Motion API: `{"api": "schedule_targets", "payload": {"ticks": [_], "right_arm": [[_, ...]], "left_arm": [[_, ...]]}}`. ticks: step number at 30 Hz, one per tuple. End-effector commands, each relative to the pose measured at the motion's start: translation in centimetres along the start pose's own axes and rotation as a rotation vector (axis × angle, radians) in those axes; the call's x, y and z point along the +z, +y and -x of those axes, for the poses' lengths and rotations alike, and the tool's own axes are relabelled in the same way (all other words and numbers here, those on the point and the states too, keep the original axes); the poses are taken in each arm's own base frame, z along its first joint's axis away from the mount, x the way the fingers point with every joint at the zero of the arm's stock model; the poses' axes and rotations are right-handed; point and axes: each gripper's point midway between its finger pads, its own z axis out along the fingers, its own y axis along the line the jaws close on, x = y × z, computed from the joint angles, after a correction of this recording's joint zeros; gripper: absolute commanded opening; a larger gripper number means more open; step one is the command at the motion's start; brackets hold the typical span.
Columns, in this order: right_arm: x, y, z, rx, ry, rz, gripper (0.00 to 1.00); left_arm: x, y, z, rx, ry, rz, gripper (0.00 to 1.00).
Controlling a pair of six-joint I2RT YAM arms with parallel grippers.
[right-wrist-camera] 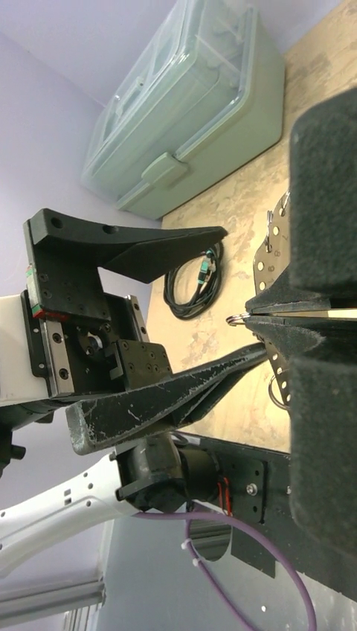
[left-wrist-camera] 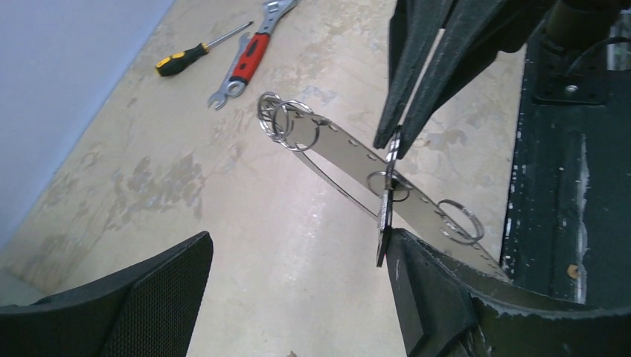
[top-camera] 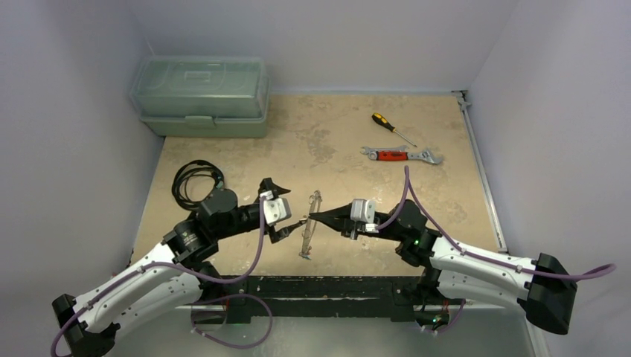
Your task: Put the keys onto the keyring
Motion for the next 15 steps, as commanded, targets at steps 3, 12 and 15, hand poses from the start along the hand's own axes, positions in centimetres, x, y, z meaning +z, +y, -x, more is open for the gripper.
{"api": "schedule_targets", "payload": {"ticks": [3, 12, 15], "right_arm": [[0.3, -1.6, 1.9, -0.026, -0.067, -0.074, 0.00], [0.5, -2.6, 1.2, -0.018, -0.052, -0.129, 0.00], [0.9, -3.1, 0.9, -0.004, -0.041, -0.151, 0.00]], "left_arm": [[-1.5, 4.0, 0.7, 0.032, 0.013, 0.222, 0.86], [-4.9, 8.3, 0.8, 0.030, 0.017, 0.514, 0.95], [-6.2, 9.6, 0.6, 0.014, 0.033, 0.609, 0.96]]}}
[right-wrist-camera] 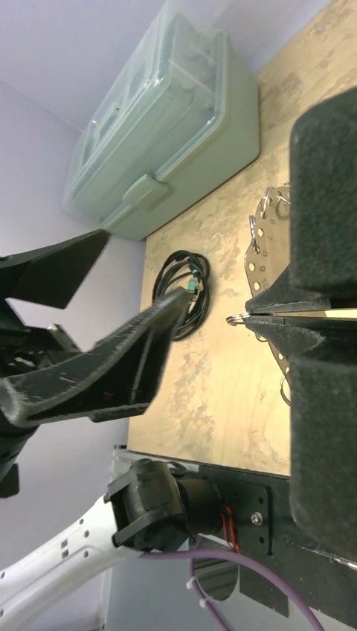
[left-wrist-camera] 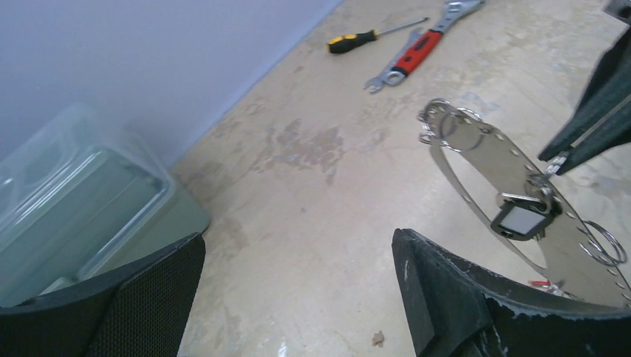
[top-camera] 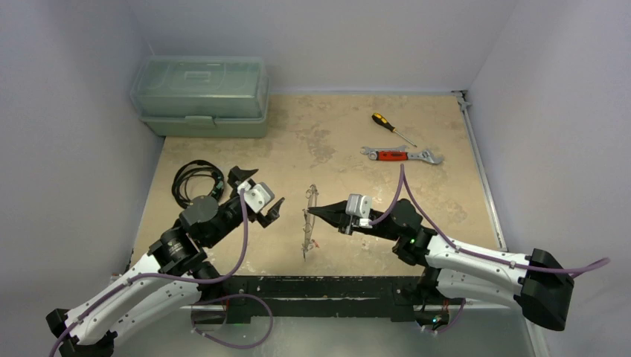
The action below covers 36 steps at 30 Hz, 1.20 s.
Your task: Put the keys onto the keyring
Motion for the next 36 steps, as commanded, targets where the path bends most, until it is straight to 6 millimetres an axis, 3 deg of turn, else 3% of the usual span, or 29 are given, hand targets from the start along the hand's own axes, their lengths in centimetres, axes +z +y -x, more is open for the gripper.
{"api": "schedule_targets", "payload": {"ticks": [1, 9, 13, 17, 19, 21, 26, 29, 31, 36], "right_arm": [[1.0, -1.9, 2.0, -0.003, -0.067, -0.085, 0.00], [4.0, -5.0, 1.6, 0.083, -0.062, -0.210, 0.00], [6.4, -8.7, 2.7, 0.126, -0.091, -0.362, 0.00], [7.9, -10.6, 3.5, 0.203, -0.154, -0.448, 0.00], [7.8, -11.6, 2.6, 0.245, -0.160, -0.517, 0.00], [7.0, -12.0, 0.4, 0.282, -0.153, -0.581, 0.00], [4.0, -11.4, -7.3, 0.374, -0.071, -0.662, 0.00], [1.7, -10.2, -10.8, 0.406, -0.005, -0.689, 0.00], [0.0, -9.4, -12.3, 0.434, 0.025, -0.704, 0.00], [-2.2, -9.0, -13.6, 0.487, 0.052, -0.765, 0.00]], "left_arm": [[-1.0, 4.1, 0.0, -0.014, 0.017, 0.221, 0.96], [-1.8, 6.2, -1.1, -0.029, 0.075, 0.345, 0.99], [-2.1, 6.5, -1.0, -0.033, 0.073, 0.361, 0.99], [-2.4, 6.7, -1.0, -0.036, 0.067, 0.372, 0.99], [-2.5, 6.8, -1.0, -0.035, 0.066, 0.375, 0.99], [-2.5, 6.7, -1.1, -0.036, 0.069, 0.375, 0.99], [-2.4, 6.6, -1.0, -0.035, 0.066, 0.364, 0.99], [-2.3, 6.4, -1.1, -0.034, 0.067, 0.356, 0.98], [-2.2, 6.3, -1.0, -0.033, 0.066, 0.348, 0.99], [-2.1, 6.2, -1.0, -0.033, 0.066, 0.338, 0.99]]}}
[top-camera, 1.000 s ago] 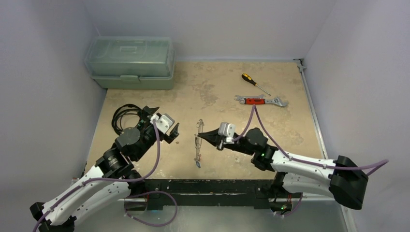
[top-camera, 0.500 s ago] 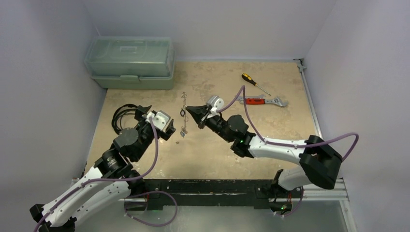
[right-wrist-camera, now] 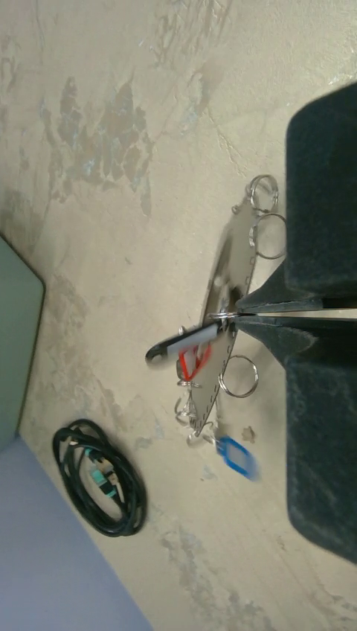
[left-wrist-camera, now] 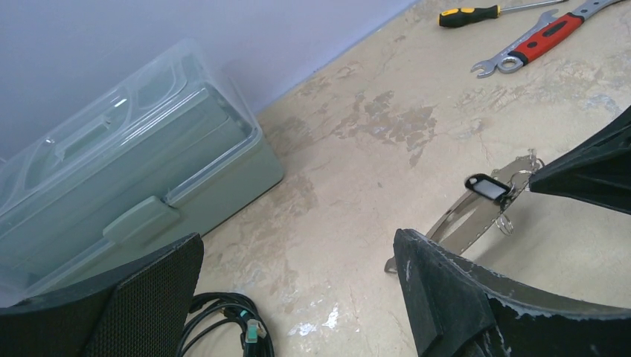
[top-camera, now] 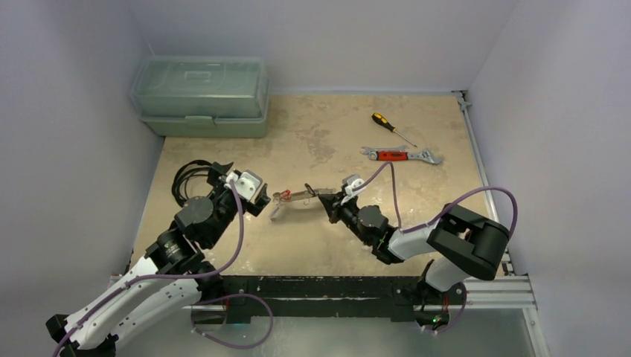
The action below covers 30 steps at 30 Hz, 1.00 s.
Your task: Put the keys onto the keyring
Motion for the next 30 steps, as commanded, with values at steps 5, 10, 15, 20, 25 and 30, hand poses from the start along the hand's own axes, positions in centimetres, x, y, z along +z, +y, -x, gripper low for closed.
{"api": "schedule_targets", "payload": {"ticks": [5, 10, 15, 20, 25, 30], "right_arm": [[-1.0, -1.5, 2.9, 0.141, -0.129, -0.097, 0.00], [-2.0, -1.9, 1.7, 0.176, -0.114, -0.092, 0.00], [-2.7, -2.8, 0.2, 0.198, -0.080, -0.129, 0.00], [-3.0, -3.1, -0.9, 0.219, -0.056, -0.140, 0.00], [-3.4, -4.6, -1.9, 0.241, -0.014, -0.240, 0.46], [-4.5, -6.4, 0.4, 0.266, -0.055, -0.364, 0.82]], "left_arm": [[0.3, -0.1, 0.3, -0.018, -0.013, -0.005, 0.99], [0.3, -0.2, 0.3, -0.018, -0.010, -0.006, 0.98], [0.4, -0.3, 0.3, -0.017, -0.012, -0.013, 0.99], [0.4, -0.3, 0.2, -0.015, -0.008, -0.014, 0.99], [0.5, -0.3, 0.1, -0.014, -0.003, -0.009, 0.99], [0.7, 0.0, -0.1, -0.041, 0.004, 0.020, 0.99]]}}
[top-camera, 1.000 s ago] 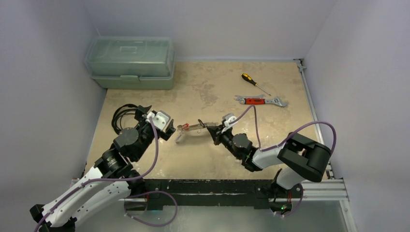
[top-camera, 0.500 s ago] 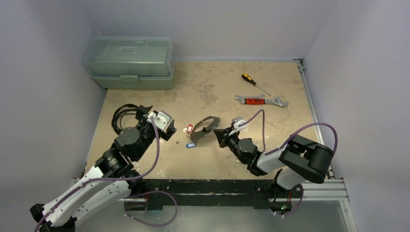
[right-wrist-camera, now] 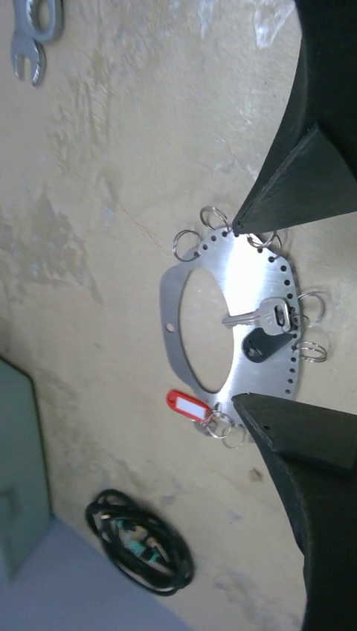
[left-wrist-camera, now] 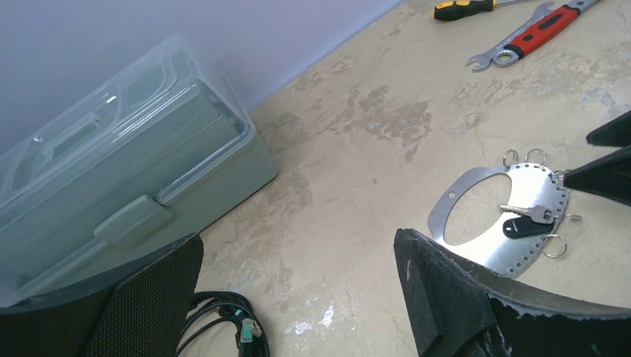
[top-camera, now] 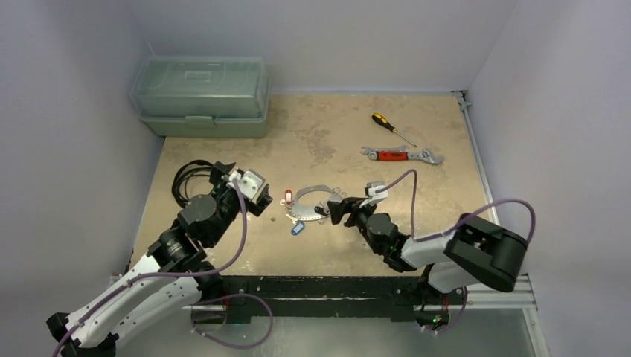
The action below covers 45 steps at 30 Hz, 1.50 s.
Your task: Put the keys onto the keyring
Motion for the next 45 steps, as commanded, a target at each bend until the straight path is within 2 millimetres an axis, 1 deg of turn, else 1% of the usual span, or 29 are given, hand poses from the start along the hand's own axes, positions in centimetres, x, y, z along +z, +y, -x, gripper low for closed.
{"api": "schedule_targets", "payload": {"ticks": [1, 3, 6, 9, 10, 11, 12, 13, 15, 16, 17, 18, 20, 21, 22, 24, 25, 26, 27, 28, 29, 30, 32, 33, 34, 37, 38, 40, 45], "right_arm": [[-0.4, -1.6, 3.5, 0.063, -0.081, -0.150, 0.84], [-0.5, -1.2, 5.5, 0.068, -0.109, -0.167, 0.86], [-0.6, -0.4, 7.8, 0.023, -0.132, -0.166, 0.87], [-0.5, -0.1, 9.6, -0.039, -0.144, -0.192, 0.89], [-0.5, 0.0, 10.3, -0.058, -0.150, -0.199, 0.90], [-0.4, 0.4, 10.9, -0.070, -0.151, -0.194, 0.93], [-0.4, 0.8, 11.5, -0.081, -0.151, -0.187, 0.95], [-0.5, 1.2, 12.3, -0.084, -0.153, -0.184, 0.96], [-0.8, 2.0, 13.9, -0.086, -0.154, -0.173, 0.97], [-1.0, 2.0, 14.8, -0.081, -0.166, -0.191, 0.97], [-1.2, 2.0, 15.8, -0.072, -0.179, -0.212, 0.97], [-1.5, 1.8, 16.7, -0.053, -0.193, -0.234, 0.97], [-2.1, 1.4, 18.0, 0.024, -0.225, -0.282, 0.98], [-2.3, 1.8, 18.2, 0.059, -0.220, -0.266, 0.99], [-2.3, 2.9, 18.1, 0.045, -0.196, -0.194, 0.99], [-2.5, 4.0, 17.5, -0.030, -0.174, -0.097, 0.99], [-2.6, 4.6, 17.0, -0.036, -0.169, -0.049, 0.99], [-2.8, 4.7, 16.4, -0.035, -0.168, -0.018, 0.99], [-3.0, 4.6, 16.4, -0.029, -0.181, -0.009, 0.99], [-3.2, 4.3, 16.4, -0.023, -0.190, -0.013, 0.99], [-3.3, 3.9, 16.5, -0.019, -0.198, -0.031, 0.99], [-3.5, 3.2, 16.8, -0.013, -0.211, -0.067, 0.99], [-4.0, 1.3, 17.0, -0.016, -0.223, -0.163, 0.99], [-4.4, 0.1, 17.3, -0.011, -0.234, -0.227, 0.99], [-5.2, -2.1, 17.6, -0.001, -0.259, -0.352, 0.99], [-7.4, -6.2, 17.9, 0.070, -0.318, -0.593, 0.99], [-8.1, -7.2, 17.9, 0.095, -0.342, -0.655, 0.99], [-8.7, -8.1, 17.7, 0.098, -0.351, -0.715, 0.99], [-8.0, -7.8, 17.1, 0.063, -0.313, -0.714, 0.99]], "left_arm": [[0.4, 0.7, 0.1, -0.059, -0.007, 0.053, 0.99], [0.5, 0.7, 0.0, -0.116, -0.008, 0.075, 0.99], [0.9, 1.1, -0.2, -0.245, 0.014, 0.125, 0.99], [1.5, 1.2, -0.5, -0.274, 0.066, 0.140, 0.99], [1.7, 1.0, -0.5, -0.269, 0.079, 0.129, 0.99], [1.8, 0.9, -0.3, -0.271, 0.078, 0.121, 0.99], [1.9, 0.8, 0.2, -0.285, 0.061, 0.110, 0.99], [1.7, 0.4, 1.7, -0.338, 0.007, 0.074, 0.99], [0.3, -0.6, 6.1, -0.426, -0.141, -0.061, 0.99], [-1.0, -0.4, 7.8, -0.440, -0.209, -0.103, 0.99], [-1.9, -0.1, 8.4, -0.441, -0.244, -0.114, 0.99], [-2.6, 0.6, 8.6, -0.455, -0.275, -0.086, 0.99], [-3.3, 2.0, 7.7, -0.487, -0.299, -0.005, 0.99], [-3.4, 2.6, 7.3, -0.498, -0.298, 0.035, 0.99], [-3.3, 3.2, 6.7, -0.500, -0.283, 0.075, 0.99], [-2.9, 4.5, 5.4, -0.490, -0.208, 0.173, 0.99], [-2.7, 5.4, 4.4, -0.489, -0.154, 0.248, 0.99], [-2.6, 6.8, 3.5, -0.486, -0.095, 0.347, 0.99], [-2.7, 8.1, 2.4, -0.484, -0.035, 0.448, 0.99], [-3.0, 9.3, 1.0, -0.475, 0.030, 0.563, 0.99], [-3.2, 10.0, 0.0, -0.458, 0.078, 0.644, 1.00], [-3.1, 10.4, -0.5, -0.443, 0.112, 0.686, 0.99], [-2.4, 10.2, -1.0, -0.429, 0.146, 0.681, 0.99], [-2.0, 10.0, -1.2, -0.425, 0.154, 0.668, 0.98], [-1.7, 9.9, -1.4, -0.422, 0.163, 0.659, 0.98], [-1.3, 10.1, -1.8, -0.422, 0.183, 0.661, 0.98], [-1.2, 10.1, -1.9, -0.422, 0.186, 0.662, 0.98], [-1.2, 10.1, -2.0, -0.424, 0.187, 0.656, 0.97], [-0.6, 9.5, -2.0, -0.418, 0.178, 0.610, 0.96]]}}
